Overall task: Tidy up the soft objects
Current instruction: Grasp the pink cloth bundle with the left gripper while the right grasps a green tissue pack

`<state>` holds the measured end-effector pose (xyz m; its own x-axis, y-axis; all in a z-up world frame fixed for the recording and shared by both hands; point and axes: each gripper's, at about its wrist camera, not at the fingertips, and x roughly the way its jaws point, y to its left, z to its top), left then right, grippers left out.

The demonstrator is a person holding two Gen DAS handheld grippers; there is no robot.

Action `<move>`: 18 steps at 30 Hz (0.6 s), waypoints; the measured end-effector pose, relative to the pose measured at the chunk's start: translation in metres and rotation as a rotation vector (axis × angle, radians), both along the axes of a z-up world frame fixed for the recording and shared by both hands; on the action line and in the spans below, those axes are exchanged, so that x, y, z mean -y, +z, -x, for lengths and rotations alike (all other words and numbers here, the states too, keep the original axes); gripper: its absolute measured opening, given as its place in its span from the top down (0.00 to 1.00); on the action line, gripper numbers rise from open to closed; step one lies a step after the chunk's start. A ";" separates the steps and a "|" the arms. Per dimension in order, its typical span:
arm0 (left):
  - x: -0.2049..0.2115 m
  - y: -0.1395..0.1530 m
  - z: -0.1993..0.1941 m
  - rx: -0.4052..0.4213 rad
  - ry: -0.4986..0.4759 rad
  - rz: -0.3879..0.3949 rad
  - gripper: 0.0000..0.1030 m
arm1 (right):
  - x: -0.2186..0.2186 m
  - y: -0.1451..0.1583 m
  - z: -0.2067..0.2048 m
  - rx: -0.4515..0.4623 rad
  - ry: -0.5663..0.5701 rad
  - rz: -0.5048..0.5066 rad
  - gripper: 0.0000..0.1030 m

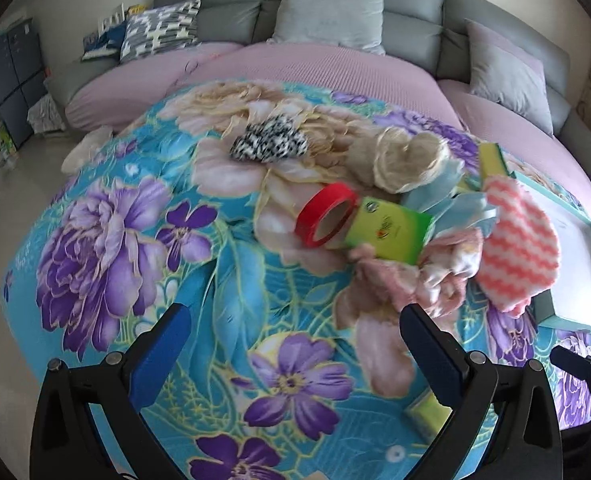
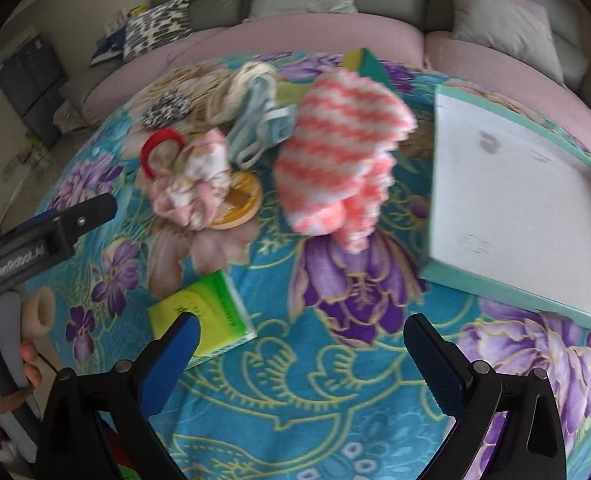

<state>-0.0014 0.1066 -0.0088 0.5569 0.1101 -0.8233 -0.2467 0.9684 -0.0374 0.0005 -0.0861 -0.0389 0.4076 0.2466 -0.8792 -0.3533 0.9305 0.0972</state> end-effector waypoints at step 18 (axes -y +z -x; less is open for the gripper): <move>-0.015 -0.009 -0.002 -0.012 0.024 0.062 0.00 | -0.044 -0.020 0.003 -0.049 0.116 0.046 0.00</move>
<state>0.0002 0.1215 -0.0178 0.5450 0.0714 -0.8354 -0.2702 0.9582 -0.0944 -0.0026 -0.0419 -0.0590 0.3351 0.2481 -0.9089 -0.4546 0.8876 0.0747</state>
